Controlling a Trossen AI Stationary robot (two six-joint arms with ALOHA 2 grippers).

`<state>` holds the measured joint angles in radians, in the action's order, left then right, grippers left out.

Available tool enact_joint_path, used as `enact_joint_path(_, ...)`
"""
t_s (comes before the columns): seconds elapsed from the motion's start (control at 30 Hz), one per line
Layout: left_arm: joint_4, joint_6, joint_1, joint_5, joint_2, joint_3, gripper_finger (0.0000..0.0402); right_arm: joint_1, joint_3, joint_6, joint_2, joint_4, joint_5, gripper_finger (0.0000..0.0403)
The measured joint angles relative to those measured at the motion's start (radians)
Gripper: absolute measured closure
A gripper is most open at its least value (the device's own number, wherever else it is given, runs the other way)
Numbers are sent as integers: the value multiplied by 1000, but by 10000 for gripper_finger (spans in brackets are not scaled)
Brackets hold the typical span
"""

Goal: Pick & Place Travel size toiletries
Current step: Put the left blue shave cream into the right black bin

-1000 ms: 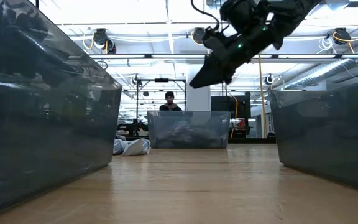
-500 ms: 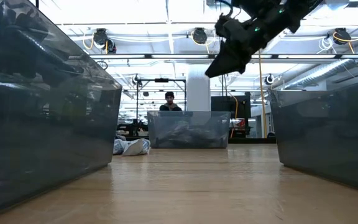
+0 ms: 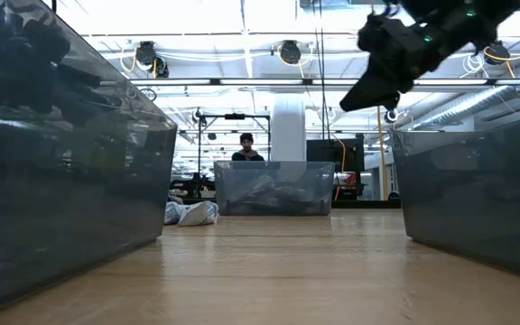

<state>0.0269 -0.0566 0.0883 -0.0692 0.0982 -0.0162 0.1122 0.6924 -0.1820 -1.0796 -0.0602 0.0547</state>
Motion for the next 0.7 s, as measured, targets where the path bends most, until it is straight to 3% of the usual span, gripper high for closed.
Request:
enact_joint_path(0.23,0,0,0,0,0,0,96,-30,-185,-11,170,169,-5,344)
enact_joint_path(0.7,0,0,0,0,0,0,96,-29,-434,-23,449,334,-7,344)
